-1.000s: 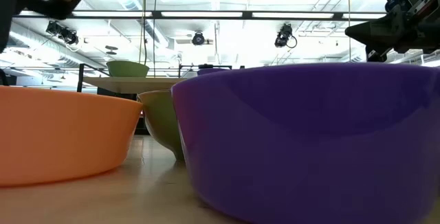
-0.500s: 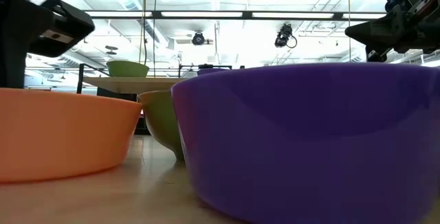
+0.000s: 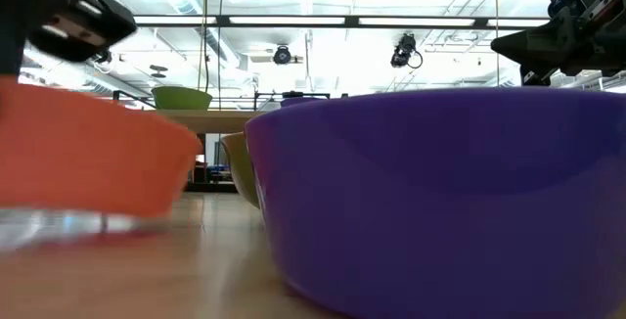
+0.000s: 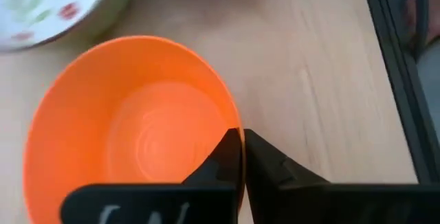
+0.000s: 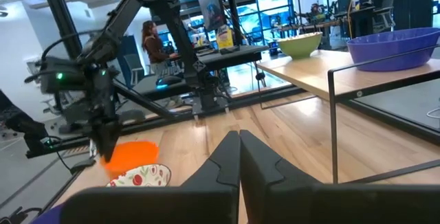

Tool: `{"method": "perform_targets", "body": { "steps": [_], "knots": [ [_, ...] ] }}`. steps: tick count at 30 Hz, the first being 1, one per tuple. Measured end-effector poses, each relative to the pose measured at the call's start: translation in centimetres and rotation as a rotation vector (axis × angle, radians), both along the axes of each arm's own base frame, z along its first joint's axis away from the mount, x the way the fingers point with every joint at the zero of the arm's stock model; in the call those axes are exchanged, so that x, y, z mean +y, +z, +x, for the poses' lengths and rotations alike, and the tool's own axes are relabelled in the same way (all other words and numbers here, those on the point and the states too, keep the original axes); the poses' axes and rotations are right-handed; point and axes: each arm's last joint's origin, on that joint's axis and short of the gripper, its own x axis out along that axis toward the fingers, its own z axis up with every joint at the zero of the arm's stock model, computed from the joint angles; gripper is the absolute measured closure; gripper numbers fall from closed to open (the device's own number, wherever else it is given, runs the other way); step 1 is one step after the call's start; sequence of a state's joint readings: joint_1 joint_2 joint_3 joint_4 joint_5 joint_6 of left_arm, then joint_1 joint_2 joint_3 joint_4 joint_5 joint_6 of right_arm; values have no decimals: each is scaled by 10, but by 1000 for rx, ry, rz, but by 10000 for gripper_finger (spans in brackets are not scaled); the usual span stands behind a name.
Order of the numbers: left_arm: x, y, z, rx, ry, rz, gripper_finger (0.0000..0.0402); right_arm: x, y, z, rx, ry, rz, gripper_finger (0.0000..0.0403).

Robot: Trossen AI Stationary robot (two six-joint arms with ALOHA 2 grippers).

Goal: Pick & Place Mini bowls
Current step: Put the orange bowl on the shelf

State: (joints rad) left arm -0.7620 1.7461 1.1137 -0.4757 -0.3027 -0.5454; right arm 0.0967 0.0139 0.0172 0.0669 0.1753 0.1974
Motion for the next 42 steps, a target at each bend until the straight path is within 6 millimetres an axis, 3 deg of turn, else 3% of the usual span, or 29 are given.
{"method": "perform_targets", "body": {
  "steps": [9,19,24,32,42],
  "knots": [
    [75,61,-8,-40,287,79,396,0,0,0,0,0,0,397],
    [222,113,5,-126,471,270,397,0,0,0,1,0,0,397],
    [279,143,5,-159,524,342,395,0,0,0,0,0,0,397],
    [340,143,0,-112,543,288,394,0,0,0,1,0,0,397],
    [371,125,4,-20,541,340,393,0,0,0,1,0,0,397]
  ]
}}
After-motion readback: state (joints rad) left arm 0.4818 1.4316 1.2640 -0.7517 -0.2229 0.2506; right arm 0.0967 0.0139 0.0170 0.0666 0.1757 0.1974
